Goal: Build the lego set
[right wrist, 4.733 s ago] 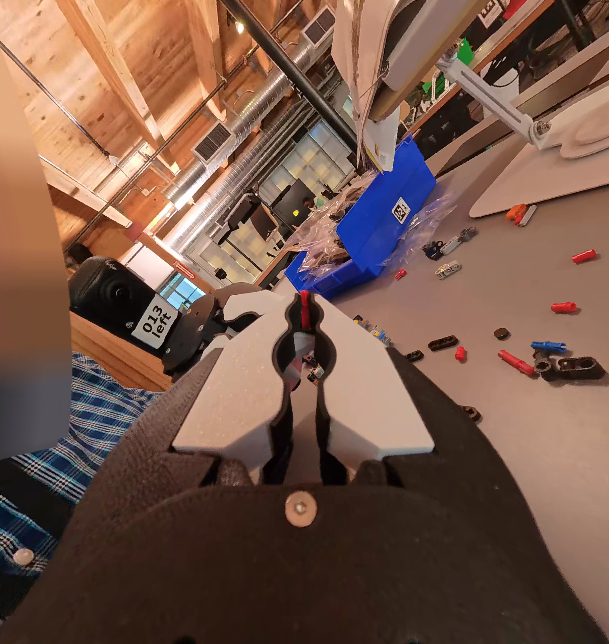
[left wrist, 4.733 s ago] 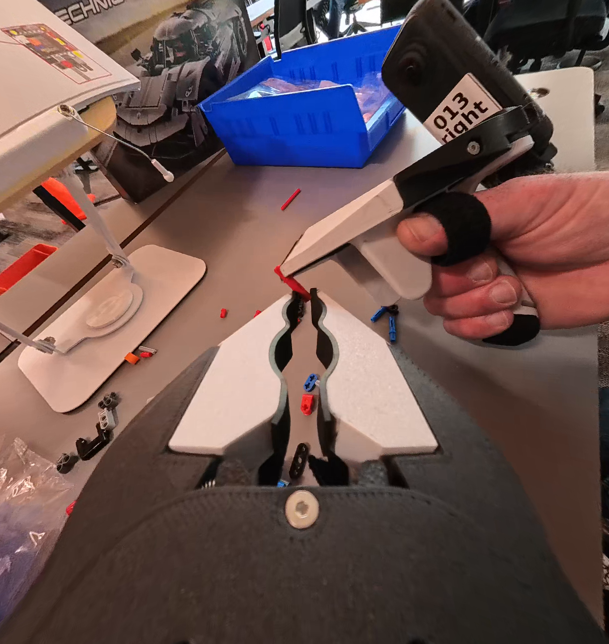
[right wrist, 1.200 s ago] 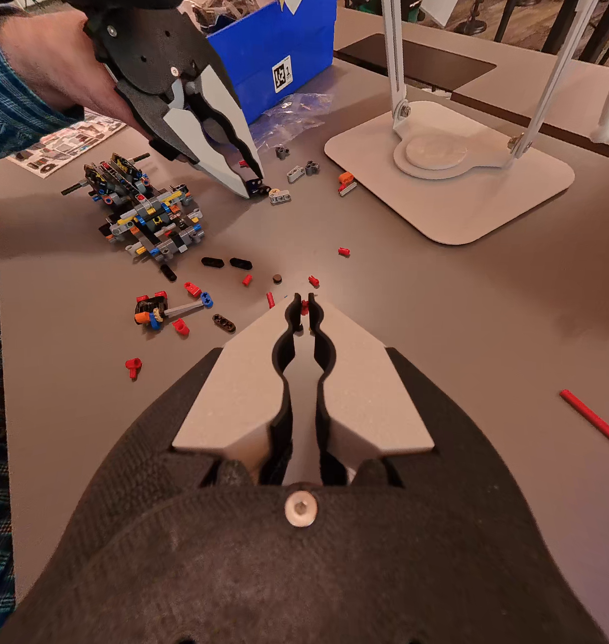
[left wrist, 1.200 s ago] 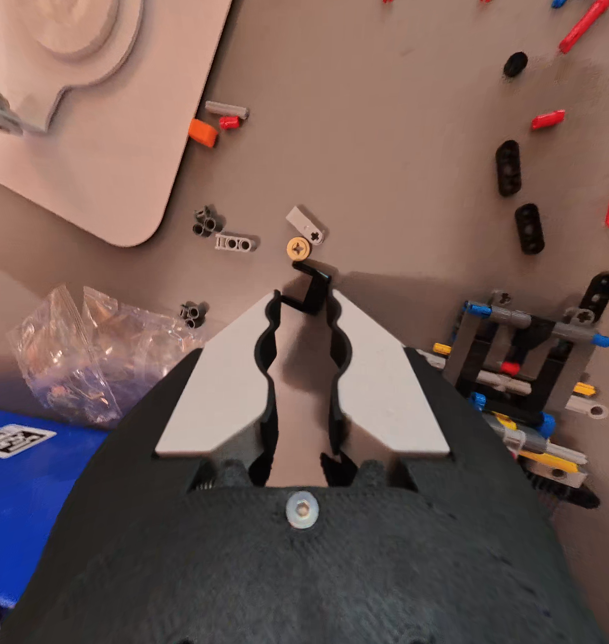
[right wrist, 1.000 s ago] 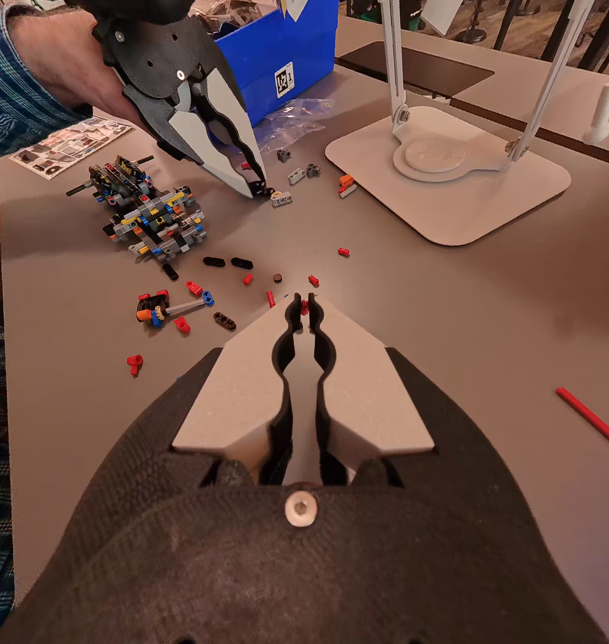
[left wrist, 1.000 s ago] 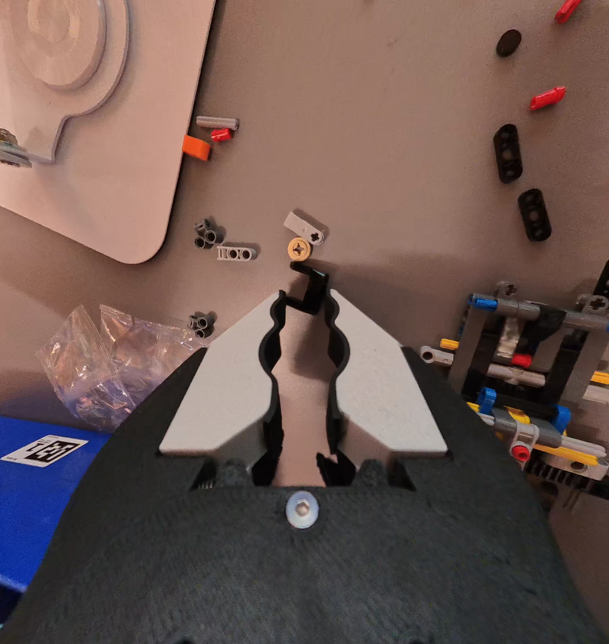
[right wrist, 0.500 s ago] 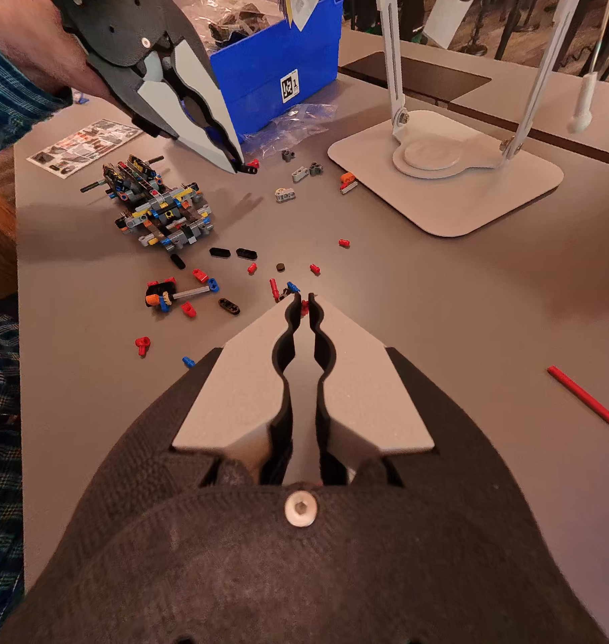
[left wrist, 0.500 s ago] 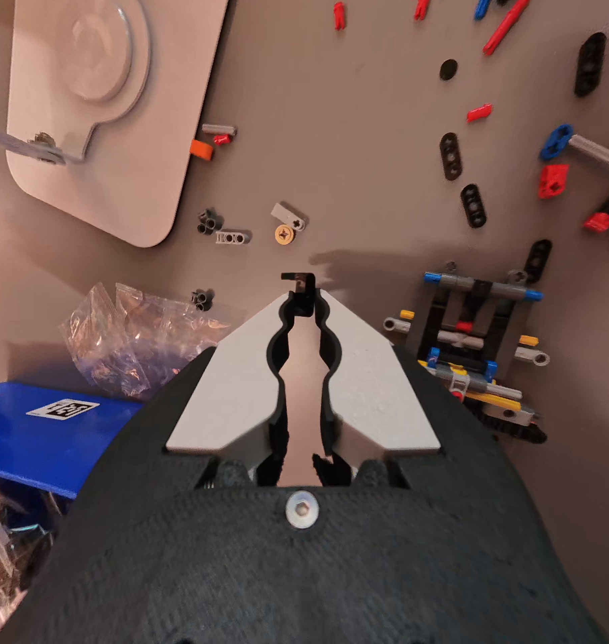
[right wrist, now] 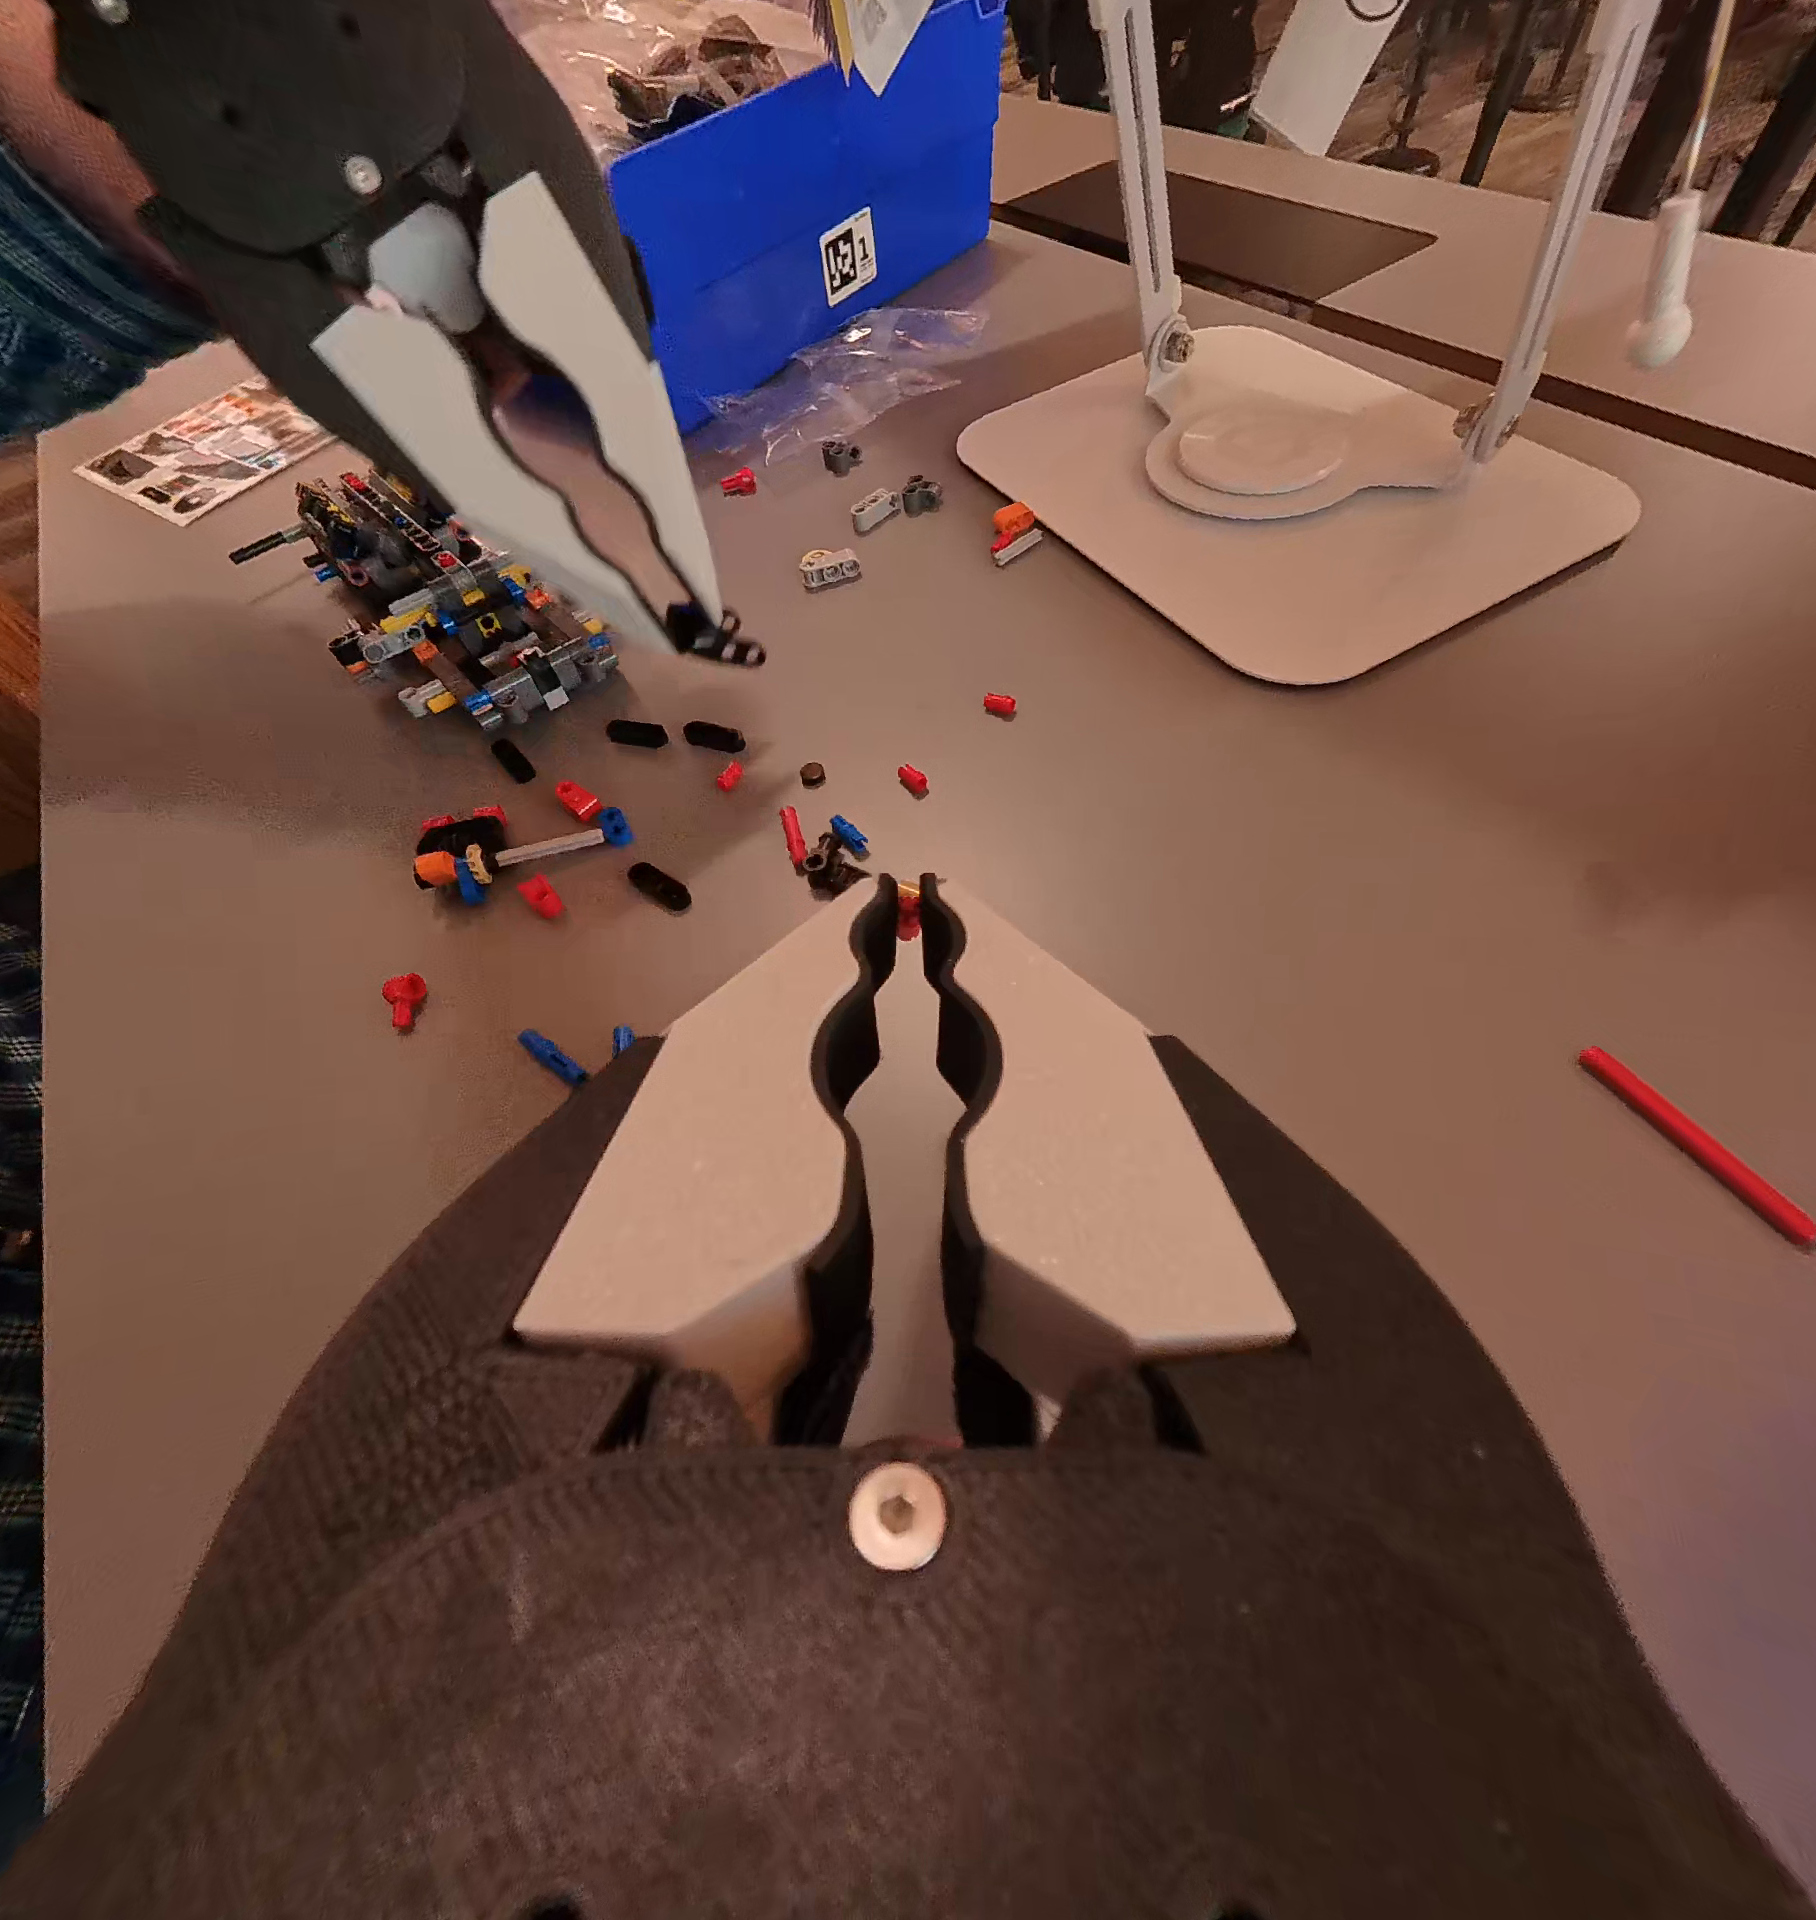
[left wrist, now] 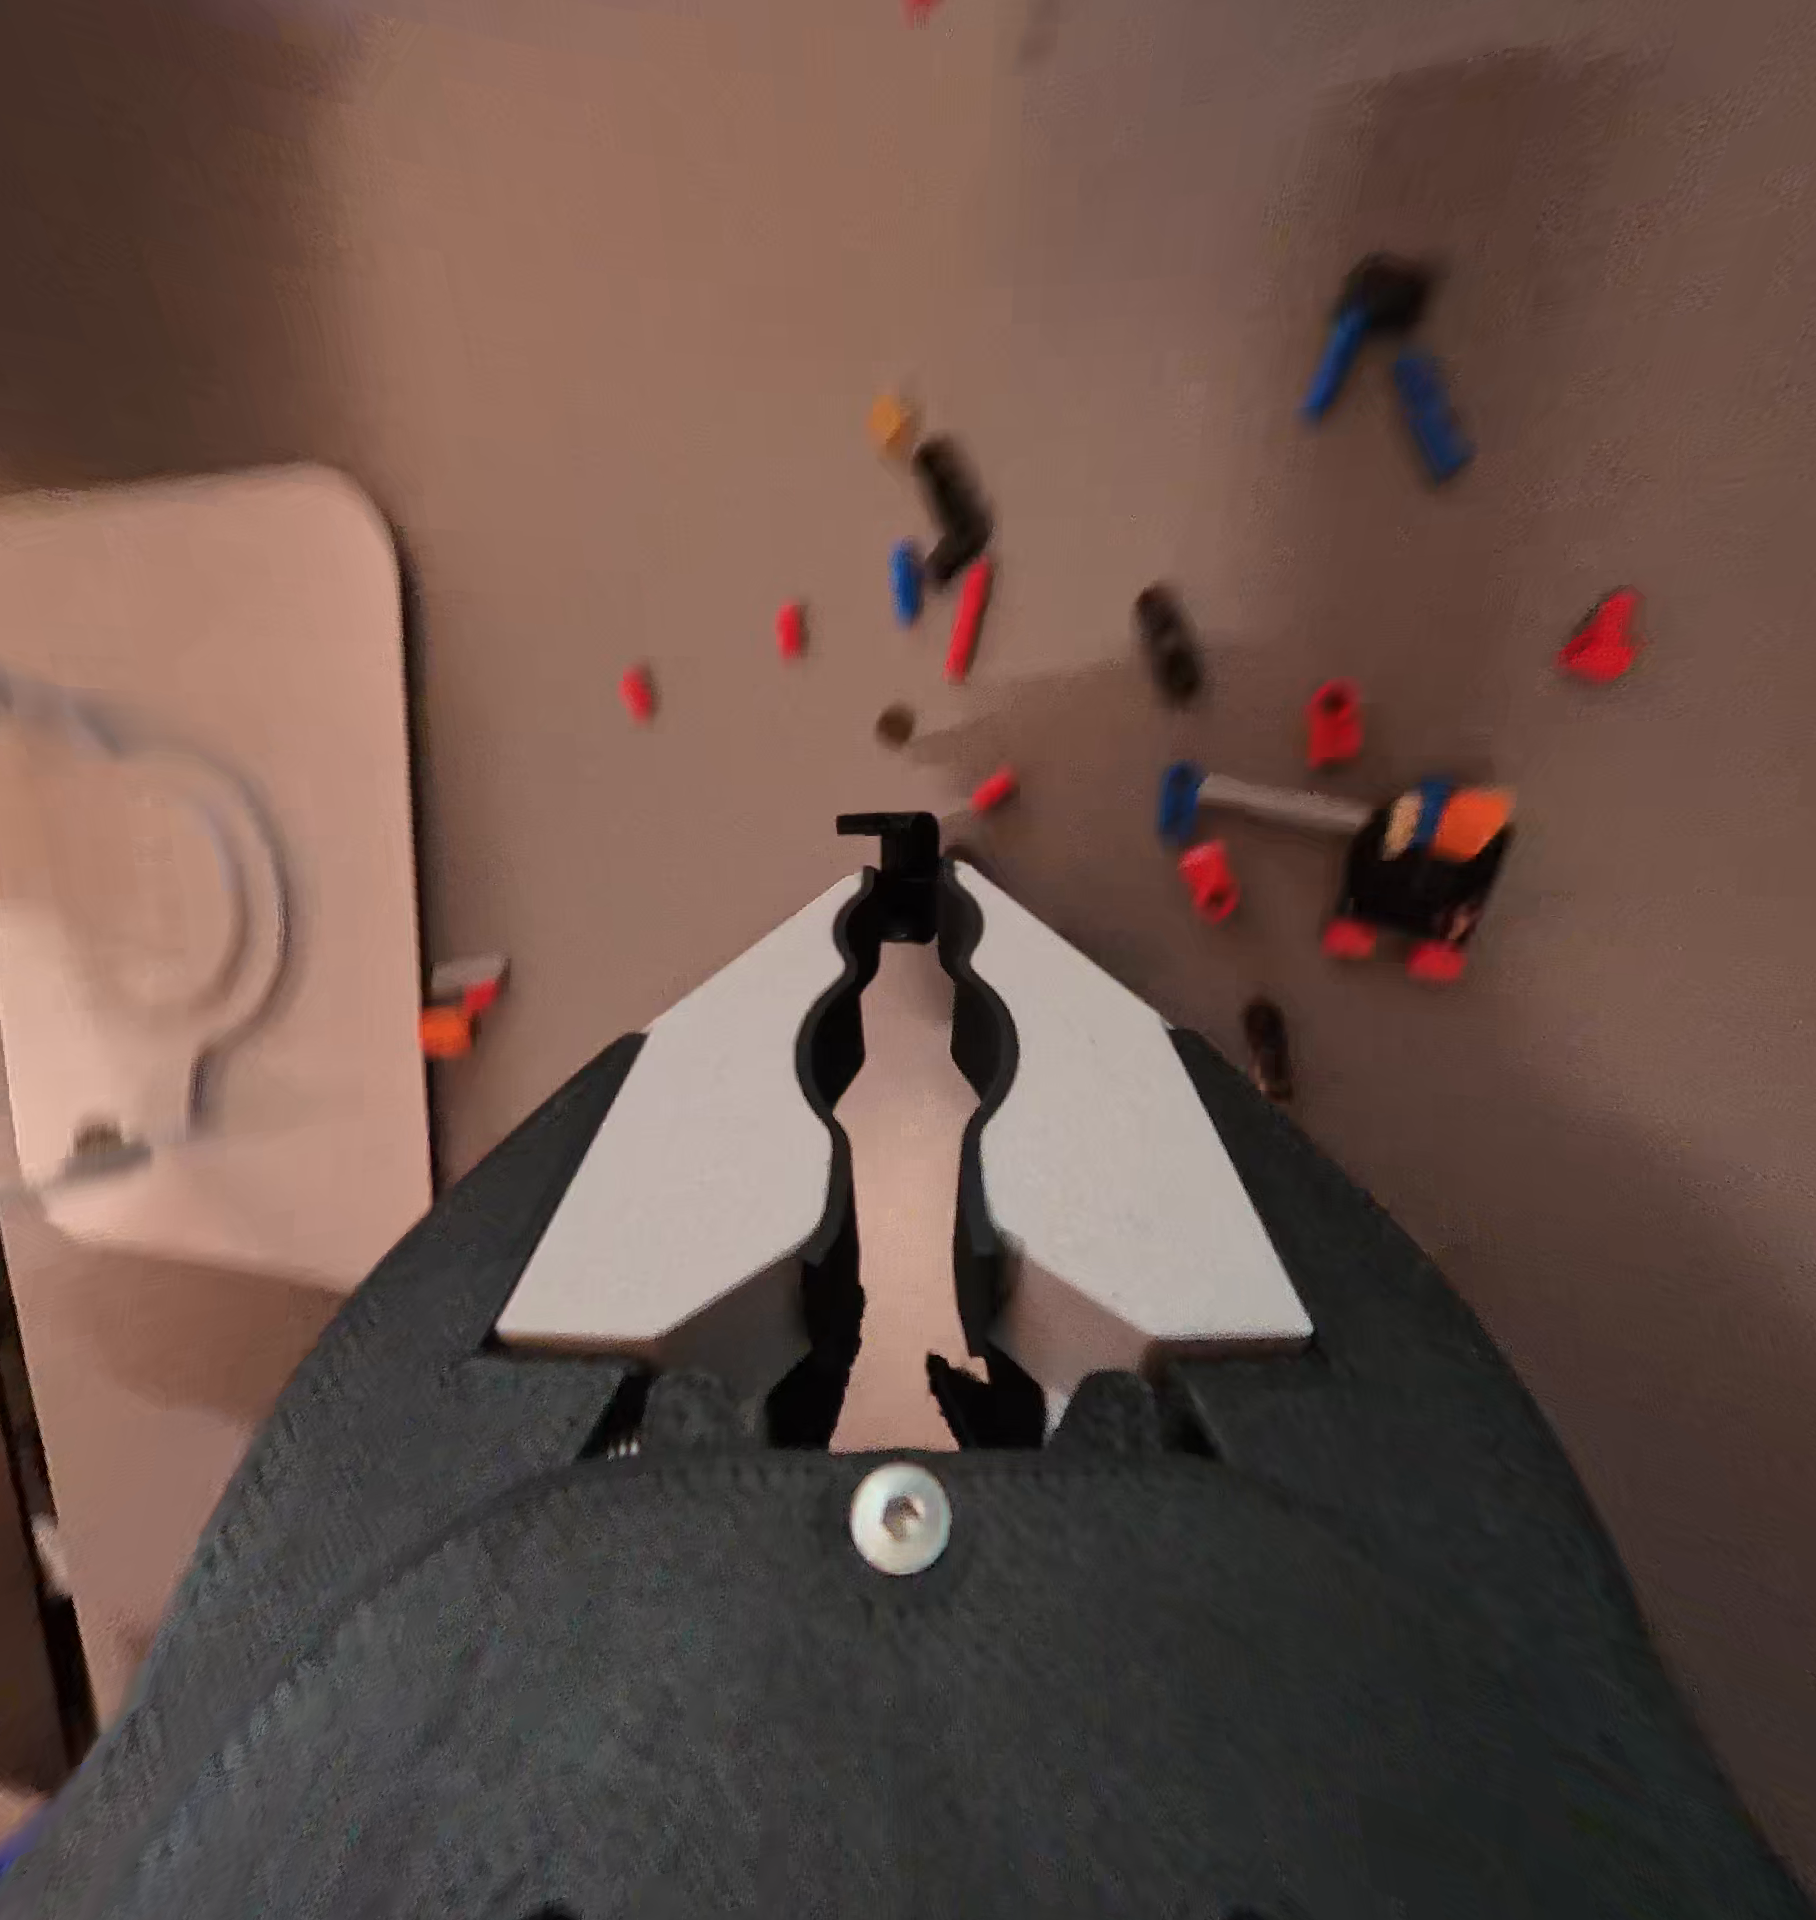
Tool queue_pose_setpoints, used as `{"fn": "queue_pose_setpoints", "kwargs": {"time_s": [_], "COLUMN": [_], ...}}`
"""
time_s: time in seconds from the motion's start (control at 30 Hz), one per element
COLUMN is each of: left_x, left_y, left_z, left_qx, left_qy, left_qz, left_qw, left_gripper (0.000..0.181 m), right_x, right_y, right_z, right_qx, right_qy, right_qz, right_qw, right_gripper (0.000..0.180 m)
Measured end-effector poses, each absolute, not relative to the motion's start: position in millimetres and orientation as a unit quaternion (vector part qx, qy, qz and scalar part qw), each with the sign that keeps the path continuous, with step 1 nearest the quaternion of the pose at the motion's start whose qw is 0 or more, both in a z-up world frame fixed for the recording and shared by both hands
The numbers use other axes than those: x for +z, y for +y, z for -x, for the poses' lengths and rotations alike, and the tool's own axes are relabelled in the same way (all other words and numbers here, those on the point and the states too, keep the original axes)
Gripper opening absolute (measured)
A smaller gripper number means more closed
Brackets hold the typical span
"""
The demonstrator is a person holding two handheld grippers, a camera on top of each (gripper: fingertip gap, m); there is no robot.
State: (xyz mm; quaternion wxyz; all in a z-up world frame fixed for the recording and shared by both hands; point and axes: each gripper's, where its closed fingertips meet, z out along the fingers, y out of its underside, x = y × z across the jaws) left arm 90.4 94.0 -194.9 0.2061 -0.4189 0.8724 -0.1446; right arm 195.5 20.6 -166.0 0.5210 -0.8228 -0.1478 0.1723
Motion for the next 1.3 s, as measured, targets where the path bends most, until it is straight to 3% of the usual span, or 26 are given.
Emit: {"fn": "queue_pose_setpoints", "kwargs": {"time_s": [0.2,0.37,0.6,1.0,1.3], "left_x": [-209.6,-230.5,-218.2,-218.9,-231.6], "left_y": [16.6,6.2,23.8,19.1,9.6], "left_z": [-126.8,-130.3,-117.7,-128.4,-140.9], "left_qx": [-0.154,-0.153,-0.165,-0.251,-0.214], "left_qy": [0.933,0.950,0.927,0.766,0.775], "left_qz": [0.253,0.208,0.284,0.578,0.578], "left_qw": [0.207,0.178,0.180,0.126,0.138], "left_gripper": [0.009,0.010,0.034,0.046,0.032], "right_x": [-165.4,-168.0,-170.1,-171.1,-165.3], "right_y": [12.3,6.0,-1.0,1.7,0.4], "right_z": [-202.9,-198.6,-188.5,-187.7,-192.6], "right_qx": [0.170,0.177,0.192,0.202,0.203], "right_qy": [-0.144,-0.152,-0.168,-0.169,-0.163], "right_qz": [0.824,0.823,0.819,0.807,0.797], "right_qw": [0.521,0.517,0.514,0.528,0.544], "right_gripper": [0.001,0.000,0.000,0.000,0.000]}}
